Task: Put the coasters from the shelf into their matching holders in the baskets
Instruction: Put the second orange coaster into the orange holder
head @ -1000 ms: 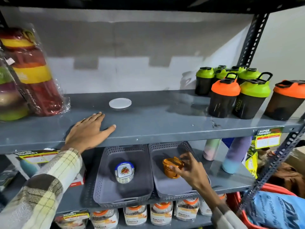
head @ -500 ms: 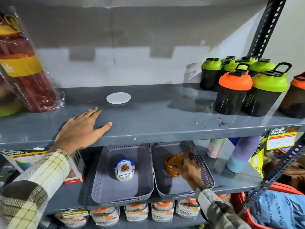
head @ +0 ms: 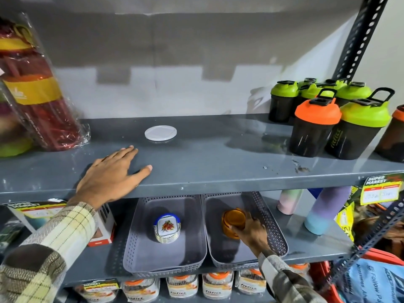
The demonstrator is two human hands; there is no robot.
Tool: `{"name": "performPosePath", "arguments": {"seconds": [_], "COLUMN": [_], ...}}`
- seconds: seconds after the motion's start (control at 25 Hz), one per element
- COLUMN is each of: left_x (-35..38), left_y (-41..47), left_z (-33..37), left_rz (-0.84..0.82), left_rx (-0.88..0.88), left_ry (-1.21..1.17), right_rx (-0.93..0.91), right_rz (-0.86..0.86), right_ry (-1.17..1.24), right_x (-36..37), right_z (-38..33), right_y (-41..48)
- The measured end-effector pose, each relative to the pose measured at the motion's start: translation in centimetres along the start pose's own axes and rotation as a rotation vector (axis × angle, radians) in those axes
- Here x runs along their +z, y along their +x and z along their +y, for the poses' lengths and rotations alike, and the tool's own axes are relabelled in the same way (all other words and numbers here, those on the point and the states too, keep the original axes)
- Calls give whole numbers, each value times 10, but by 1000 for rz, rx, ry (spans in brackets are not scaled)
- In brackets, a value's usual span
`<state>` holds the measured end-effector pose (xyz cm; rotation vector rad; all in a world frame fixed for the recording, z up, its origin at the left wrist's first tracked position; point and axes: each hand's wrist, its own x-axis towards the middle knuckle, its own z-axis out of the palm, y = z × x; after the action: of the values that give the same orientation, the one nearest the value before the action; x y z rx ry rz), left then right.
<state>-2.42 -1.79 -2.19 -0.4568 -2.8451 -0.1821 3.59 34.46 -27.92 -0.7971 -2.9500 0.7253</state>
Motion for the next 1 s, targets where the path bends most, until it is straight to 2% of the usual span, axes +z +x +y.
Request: {"name": "performPosePath", "arguments": {"seconds": [0.4,0.56,0.76,0.84,1.0], "left_x": [3,1,2,2,3], "left_y": [1,0,-1,0,0], "left_z": [-2,-1,0,0,1], "left_rz": [-6,-30,-66,-75,-86], "left_rx": [-3,-6,-1,1,1], "left_ry": [1,-1,8,10,9], "right_rx": [-115,-327,-576,-646,-783], "right_rz": [-46,55,61,87,246], "right_ry": [62,60,-58,-26,94], "right_x": [-22,-76,-164,-198,-243], "right_z": [-18,-50,-79,-91,-118], "right_y": [-22,-68,-153,-185,-221]}}
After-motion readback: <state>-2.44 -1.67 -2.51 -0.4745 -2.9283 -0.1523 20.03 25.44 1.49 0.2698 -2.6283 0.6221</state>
